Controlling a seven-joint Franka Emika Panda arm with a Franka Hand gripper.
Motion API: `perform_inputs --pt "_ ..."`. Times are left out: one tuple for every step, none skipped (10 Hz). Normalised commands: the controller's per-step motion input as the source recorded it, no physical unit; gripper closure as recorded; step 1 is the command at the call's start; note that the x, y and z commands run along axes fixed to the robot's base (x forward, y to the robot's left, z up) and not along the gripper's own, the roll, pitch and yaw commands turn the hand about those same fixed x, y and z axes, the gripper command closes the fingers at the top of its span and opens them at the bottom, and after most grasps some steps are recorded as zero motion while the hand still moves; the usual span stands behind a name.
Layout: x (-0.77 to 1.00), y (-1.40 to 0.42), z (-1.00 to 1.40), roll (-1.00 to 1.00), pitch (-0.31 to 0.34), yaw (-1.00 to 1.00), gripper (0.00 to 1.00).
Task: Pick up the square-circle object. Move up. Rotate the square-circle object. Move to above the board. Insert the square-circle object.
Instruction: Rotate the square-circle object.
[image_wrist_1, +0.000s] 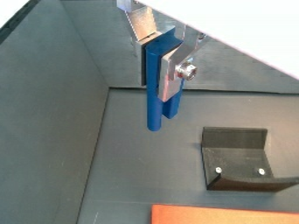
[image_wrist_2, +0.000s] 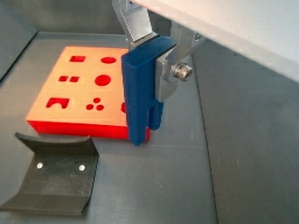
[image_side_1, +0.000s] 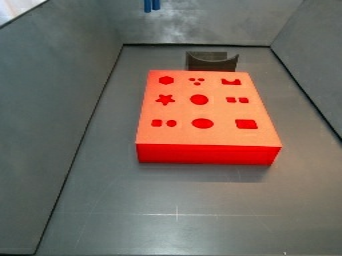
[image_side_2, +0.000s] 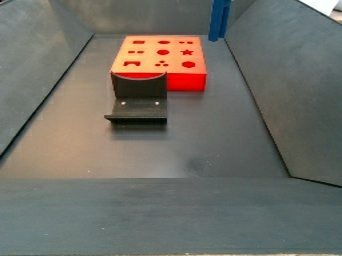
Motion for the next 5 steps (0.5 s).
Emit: perform_inputs --pt "0.04 -0.02 0.00 0.02 0.012 1.00 1.00" --pt "0.04 -0.02 0.00 0.02 0.012 1.00 1.00" --pt "0.04 -0.02 0.00 0.02 0.014 1.00 1.00" --pt "0.04 -0.01 0.00 0.02 0.021 1.00 1.00" --pt "0.03 -0.01 0.00 0.03 0.025 1.00 1.00"
